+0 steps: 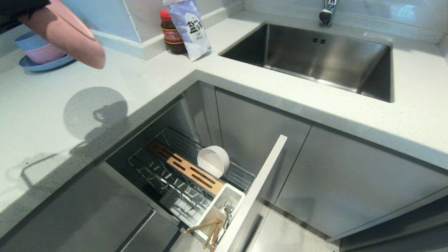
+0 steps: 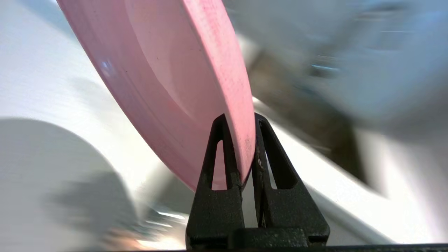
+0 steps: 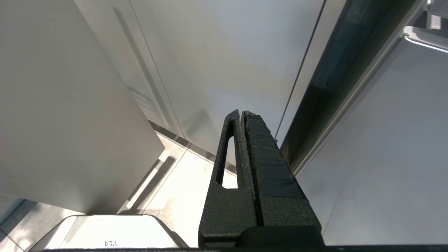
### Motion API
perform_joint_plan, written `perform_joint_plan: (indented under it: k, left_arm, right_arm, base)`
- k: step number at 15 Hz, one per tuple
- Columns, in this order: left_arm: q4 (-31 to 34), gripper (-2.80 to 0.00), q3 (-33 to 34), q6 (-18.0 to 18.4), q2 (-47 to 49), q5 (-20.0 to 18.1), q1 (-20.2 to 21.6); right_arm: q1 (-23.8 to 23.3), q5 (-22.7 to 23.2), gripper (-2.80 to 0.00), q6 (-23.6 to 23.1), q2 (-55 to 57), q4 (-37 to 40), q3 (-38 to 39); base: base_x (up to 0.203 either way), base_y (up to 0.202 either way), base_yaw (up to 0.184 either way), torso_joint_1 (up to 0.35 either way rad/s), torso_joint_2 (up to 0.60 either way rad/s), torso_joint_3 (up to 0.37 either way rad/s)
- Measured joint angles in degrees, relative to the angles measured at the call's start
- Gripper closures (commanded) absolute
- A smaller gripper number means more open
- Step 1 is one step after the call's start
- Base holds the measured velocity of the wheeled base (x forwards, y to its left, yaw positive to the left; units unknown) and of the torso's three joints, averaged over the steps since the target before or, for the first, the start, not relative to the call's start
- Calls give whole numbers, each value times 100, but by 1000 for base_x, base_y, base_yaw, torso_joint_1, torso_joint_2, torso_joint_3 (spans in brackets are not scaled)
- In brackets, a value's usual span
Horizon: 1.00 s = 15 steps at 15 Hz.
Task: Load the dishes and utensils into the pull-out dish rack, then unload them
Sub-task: Take the plate out of the cupboard
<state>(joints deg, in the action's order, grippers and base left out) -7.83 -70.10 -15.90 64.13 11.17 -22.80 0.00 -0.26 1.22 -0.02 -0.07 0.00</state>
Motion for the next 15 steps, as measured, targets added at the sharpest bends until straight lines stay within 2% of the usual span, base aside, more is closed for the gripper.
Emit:
perform_joint_plan:
  k: [2,3,5,6,7,10,12,15]
  left_arm:
    - [-31,0,-20,723,182,277,737]
    - [-38,0,-29,1059,296,609,990]
    - [-16,0,-29,1755,519,1503,1435]
    - [-9,0,-24,2011,616,1814,1689]
    - [12,0,-22,2141,694,1955,1915]
    - [148,0,-67,2418,850,2013,2478]
    - [707,0,-186,2537,908,1954,2756]
    - [2000,0,-612,2425,908,1605,2914]
  right_arm:
    - [0,0,0,0,0,0,0]
    - [0,-1,0,-1,0,0,0]
    - [0,-1,0,-1,0,0,0]
    - [0,-1,0,-1,0,0,0]
    - [0,1,0,-1,0,0,0]
    - [0,-1,0,0,0,0,0]
    - [0,-1,0,1,0,0,0]
    - [0,1,0,-1,0,0,0]
  base:
    - [0,0,0,0,0,0]
    - [0,0,0,0,0,0]
    - [0,0,0,0,0,0]
    - [0,0,0,0,0,0]
    - [0,0,0,0,0,0]
    - [0,0,0,0,0,0]
    - [0,0,0,0,0,0]
    - [0,0,0,0,0,0]
